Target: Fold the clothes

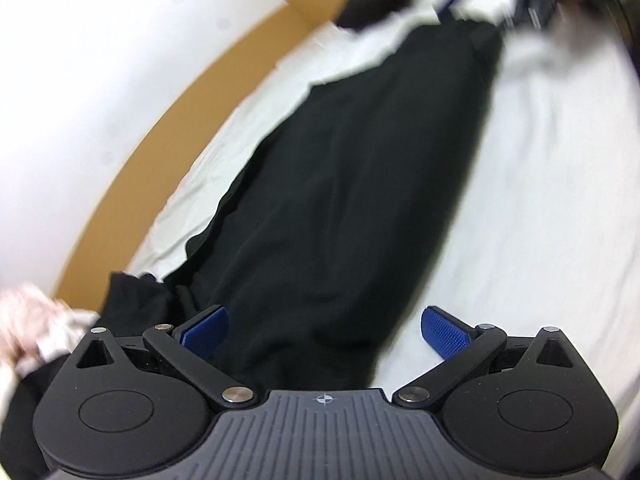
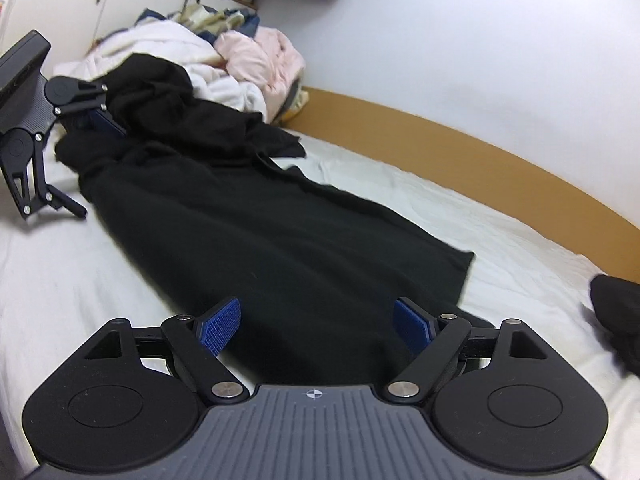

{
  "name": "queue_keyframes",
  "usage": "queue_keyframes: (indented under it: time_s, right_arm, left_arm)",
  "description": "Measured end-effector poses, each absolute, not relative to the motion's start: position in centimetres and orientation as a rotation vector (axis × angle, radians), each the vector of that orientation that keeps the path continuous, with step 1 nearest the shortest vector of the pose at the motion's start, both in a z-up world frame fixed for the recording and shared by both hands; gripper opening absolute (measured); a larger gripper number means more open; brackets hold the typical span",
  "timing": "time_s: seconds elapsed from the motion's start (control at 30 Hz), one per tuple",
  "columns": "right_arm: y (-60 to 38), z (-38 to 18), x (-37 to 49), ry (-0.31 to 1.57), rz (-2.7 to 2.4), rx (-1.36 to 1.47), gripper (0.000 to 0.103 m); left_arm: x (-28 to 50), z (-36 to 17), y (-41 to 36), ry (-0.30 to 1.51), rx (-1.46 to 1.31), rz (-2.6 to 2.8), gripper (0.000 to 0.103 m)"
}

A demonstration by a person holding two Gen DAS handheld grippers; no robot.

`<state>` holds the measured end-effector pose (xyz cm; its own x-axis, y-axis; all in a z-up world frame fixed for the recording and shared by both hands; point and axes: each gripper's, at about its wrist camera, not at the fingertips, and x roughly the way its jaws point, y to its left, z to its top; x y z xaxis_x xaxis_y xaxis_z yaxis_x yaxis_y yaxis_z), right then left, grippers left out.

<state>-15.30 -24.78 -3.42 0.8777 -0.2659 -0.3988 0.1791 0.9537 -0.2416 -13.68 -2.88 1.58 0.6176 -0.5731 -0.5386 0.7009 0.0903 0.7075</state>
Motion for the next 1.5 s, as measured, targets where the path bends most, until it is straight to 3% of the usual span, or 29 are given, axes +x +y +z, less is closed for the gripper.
queue_keyframes:
  time_s: [0.17, 0.27, 0.3, 0.43, 0.5, 0.7, 0.87, 0.97, 1.07, 1.17, 1.3, 1.4, 1.5]
  right_arm:
    - [-23.0, -4.4, -15.7, 0.523, -0.264, -0.470, 0.083]
    - [-21.1, -5.6, -14.7, 0.675, -0.224, -0.771, 0.077]
    - [-20.6, -5.8, -14.6, 0.699, -0.200, -0.819, 0.070]
    - [-19.3, -6.4, -14.0, 0.751, -0.163, -0.989, 0.070]
    - [-19.3, -7.0, -13.5, 0.763, -0.178, -1.046, 0.070]
    - [-20.4, -7.7, -13.0, 0.776, -0.235, -1.066, 0.070]
    - [-20.3, -9.0, -12.6, 0.807, -0.338, -1.142, 0.068]
    - [-19.6, -10.0, -13.6, 0.761, -0.374, -1.184, 0.062]
    - [-19.2, -10.8, -13.9, 0.786, -0.356, -1.207, 0.044]
    - [-19.1, -11.0, -13.7, 0.825, -0.326, -1.250, 0.040]
    - [-19.9, -10.9, -13.8, 0.853, -0.293, -1.228, 0.040]
    - [-20.3, -10.8, -13.9, 0.862, -0.288, -1.192, 0.038]
    - [-20.6, -11.3, -14.4, 0.875, -0.278, -1.142, 0.021]
  left_arm:
    - [-13.9, -0.4, -3.4, -0.040, 1.508, -0.856, 0.102]
    - [-14.2, -1.3, -3.5, -0.094, 1.660, -0.845, 0.094]
    - [-14.5, -1.5, -3.4, -0.098, 1.696, -0.856, 0.091]
    - [-14.4, -2.0, -3.3, -0.146, 1.766, -0.863, 0.096]
    - [-13.7, -1.8, -4.1, -0.099, 1.709, -0.831, 0.099]
    - [-13.8, -1.9, -4.0, -0.046, 1.613, -0.817, 0.077]
    - [-12.4, -1.3, -3.0, -0.015, 1.482, -0.807, 0.082]
    - [-12.3, -2.1, -1.6, -0.070, 1.486, -0.750, 0.075]
    - [-12.9, -3.1, -0.8, -0.164, 1.614, -0.716, 0.074]
    - [-13.1, -3.6, -0.9, -0.179, 1.648, -0.737, 0.063]
    - [-13.1, -4.7, -1.0, -0.134, 1.710, -0.814, 0.014]
    - [-12.9, -5.1, -1.2, -0.113, 1.738, -0.834, 0.010]
    - [-12.6, -5.0, -1.2, -0.088, 1.718, -0.838, 0.008]
